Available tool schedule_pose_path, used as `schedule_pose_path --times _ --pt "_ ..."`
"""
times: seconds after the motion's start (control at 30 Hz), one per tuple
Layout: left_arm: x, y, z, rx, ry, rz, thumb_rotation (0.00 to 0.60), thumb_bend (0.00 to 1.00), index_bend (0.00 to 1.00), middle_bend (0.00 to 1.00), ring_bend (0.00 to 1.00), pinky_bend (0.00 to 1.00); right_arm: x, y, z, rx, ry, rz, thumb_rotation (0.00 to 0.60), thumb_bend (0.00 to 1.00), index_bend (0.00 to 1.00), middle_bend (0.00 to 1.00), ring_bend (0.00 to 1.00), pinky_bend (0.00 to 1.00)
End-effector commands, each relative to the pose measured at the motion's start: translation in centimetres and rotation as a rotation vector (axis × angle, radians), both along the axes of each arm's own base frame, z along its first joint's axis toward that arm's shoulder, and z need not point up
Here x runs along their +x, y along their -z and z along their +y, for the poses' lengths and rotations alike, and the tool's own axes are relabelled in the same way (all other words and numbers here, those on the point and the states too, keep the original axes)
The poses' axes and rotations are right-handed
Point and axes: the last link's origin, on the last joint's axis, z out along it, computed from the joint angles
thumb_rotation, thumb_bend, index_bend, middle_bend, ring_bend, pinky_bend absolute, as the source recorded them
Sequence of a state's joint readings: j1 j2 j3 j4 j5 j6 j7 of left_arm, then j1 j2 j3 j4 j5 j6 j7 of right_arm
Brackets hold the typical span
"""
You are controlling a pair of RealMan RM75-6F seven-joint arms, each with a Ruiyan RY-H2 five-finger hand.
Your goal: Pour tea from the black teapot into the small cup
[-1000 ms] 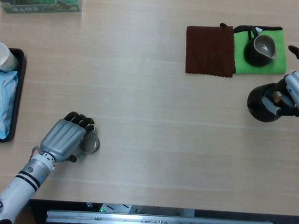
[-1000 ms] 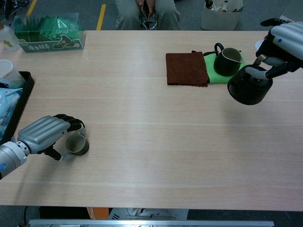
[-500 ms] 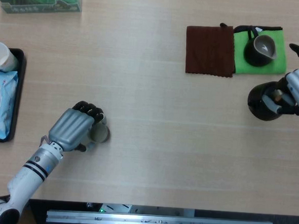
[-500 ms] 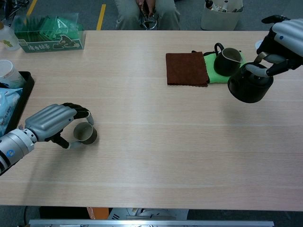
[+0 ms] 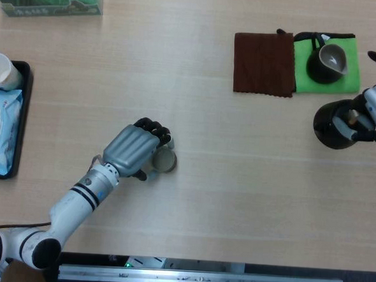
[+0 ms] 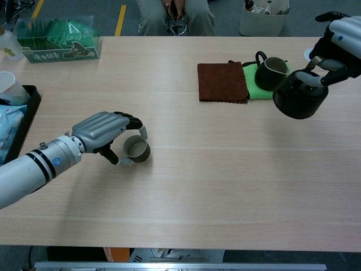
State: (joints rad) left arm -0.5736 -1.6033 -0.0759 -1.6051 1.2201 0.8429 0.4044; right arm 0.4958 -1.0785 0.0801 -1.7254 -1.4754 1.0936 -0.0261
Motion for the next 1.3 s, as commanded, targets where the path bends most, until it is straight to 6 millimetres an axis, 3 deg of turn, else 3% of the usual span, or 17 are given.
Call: schedule_pose_path --times 0.03,0.57,1.03,1.13,1.3 --pt "1.1 0.9 0.6 -0.01 0.016 0.004 0.6 0.25 0.43 0.25 0.17 0.16 0.0 -0.1 -0.1 0.0 0.002 -0.003 0.443 0.33 1.0 0.96 0.91 0.06" --pt "4.1 4.3 3.1 -0.018 -0.011 0.022 0.6 0.25 0.43 0.25 0.17 0.16 0.2 -0.8 -0.3 -0.008 -0.002 -0.014 0.443 0.33 1.0 0.96 0.91 0.06" --pt "4.6 6.0 4.3 -0.009 -0.058 0.052 0.6 0.25 0.43 0.24 0.17 0.16 -0.3 -0.9 -0.3 -0.008 0.015 -0.012 0.443 0.33 1.0 0.96 0.91 0.06" --pt "4.7 6.1 4.4 -0.01 -0.059 0.053 0.6 0.25 0.37 0.23 0.17 0.16 -0.4 -0.9 -0.3 -0.008 0.016 -0.011 0.443 0.33 1.0 0.96 0.91 0.06" --pt "4.9 5.8 4.3 -0.009 -0.057 0.042 0.6 0.25 0.18 0.19 0.15 0.16 -0.3 -0.9 -0.4 -0.007 0.014 -0.013 0.443 0.33 1.0 0.96 0.91 0.06"
